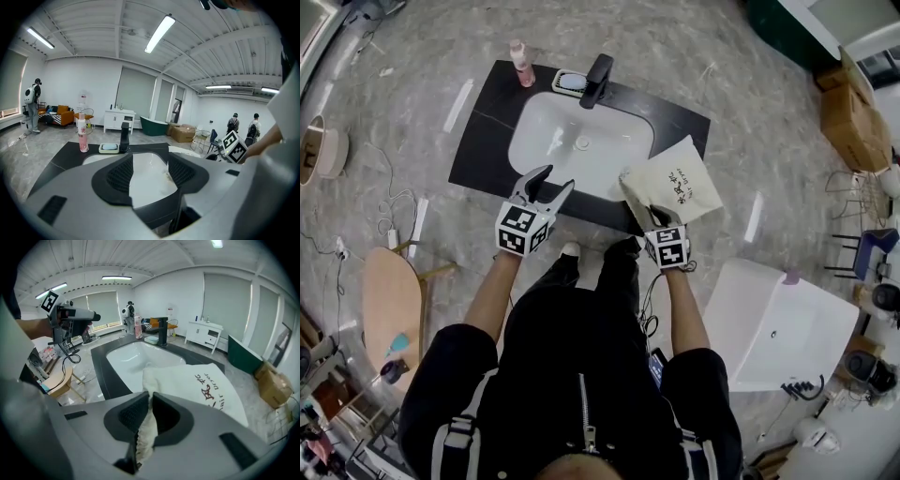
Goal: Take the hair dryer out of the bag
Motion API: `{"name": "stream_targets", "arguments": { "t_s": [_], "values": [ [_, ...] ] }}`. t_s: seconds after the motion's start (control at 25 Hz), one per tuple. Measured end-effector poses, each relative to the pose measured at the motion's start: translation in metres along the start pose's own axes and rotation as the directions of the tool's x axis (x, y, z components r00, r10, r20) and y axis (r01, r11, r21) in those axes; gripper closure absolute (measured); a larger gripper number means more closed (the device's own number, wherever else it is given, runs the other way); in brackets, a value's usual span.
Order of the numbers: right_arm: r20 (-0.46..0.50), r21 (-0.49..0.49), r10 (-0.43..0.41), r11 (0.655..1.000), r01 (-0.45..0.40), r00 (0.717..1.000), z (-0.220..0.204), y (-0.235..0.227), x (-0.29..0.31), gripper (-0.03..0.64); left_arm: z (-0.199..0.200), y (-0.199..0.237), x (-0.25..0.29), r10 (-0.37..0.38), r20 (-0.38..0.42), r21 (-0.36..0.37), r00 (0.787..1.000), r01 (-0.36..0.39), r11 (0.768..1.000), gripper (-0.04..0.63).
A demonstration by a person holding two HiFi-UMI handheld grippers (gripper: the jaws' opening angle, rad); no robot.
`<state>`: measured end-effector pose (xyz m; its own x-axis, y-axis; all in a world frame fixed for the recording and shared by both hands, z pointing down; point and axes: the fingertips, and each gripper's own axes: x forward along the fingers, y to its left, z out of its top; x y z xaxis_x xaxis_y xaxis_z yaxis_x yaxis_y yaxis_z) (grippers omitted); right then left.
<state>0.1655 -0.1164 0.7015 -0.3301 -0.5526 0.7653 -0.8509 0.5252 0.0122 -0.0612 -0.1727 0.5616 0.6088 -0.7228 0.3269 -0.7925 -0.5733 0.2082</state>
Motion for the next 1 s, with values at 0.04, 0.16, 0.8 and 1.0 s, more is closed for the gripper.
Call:
{"name": "stream_targets", "arguments": {
  "t_s": [0.04,0.16,0.8,1.0],
  "values": [
    [0.008,0.008,0.002,1.0,-0.002,1.0,0.002,-0.001,-0.002,0.577,0.0,-0.001,0.001,-0.005,-0.001,0.001,1.0,0.005,1.0,0.356],
    [0.027,0.041,0.021,0.999,-0.023,0.999,0.006,-0.004,-0.008,0.577,0.0,-0.006,0.004,-0.02,-0.005,0.007,1.0,0.02,1.0,0.356],
    [0.118,0.09,0.075,0.992,-0.086,0.99,0.038,-0.033,-0.029,0.577,-0.034,-0.051,0.043,-0.184,-0.131,0.005,0.974,0.187,0.982,0.356],
    [0.126,0.081,0.095,0.991,-0.106,0.987,0.04,-0.036,-0.03,0.575,-0.059,-0.073,0.058,-0.248,-0.208,-0.003,0.946,0.253,0.967,0.356]
  ]
}}
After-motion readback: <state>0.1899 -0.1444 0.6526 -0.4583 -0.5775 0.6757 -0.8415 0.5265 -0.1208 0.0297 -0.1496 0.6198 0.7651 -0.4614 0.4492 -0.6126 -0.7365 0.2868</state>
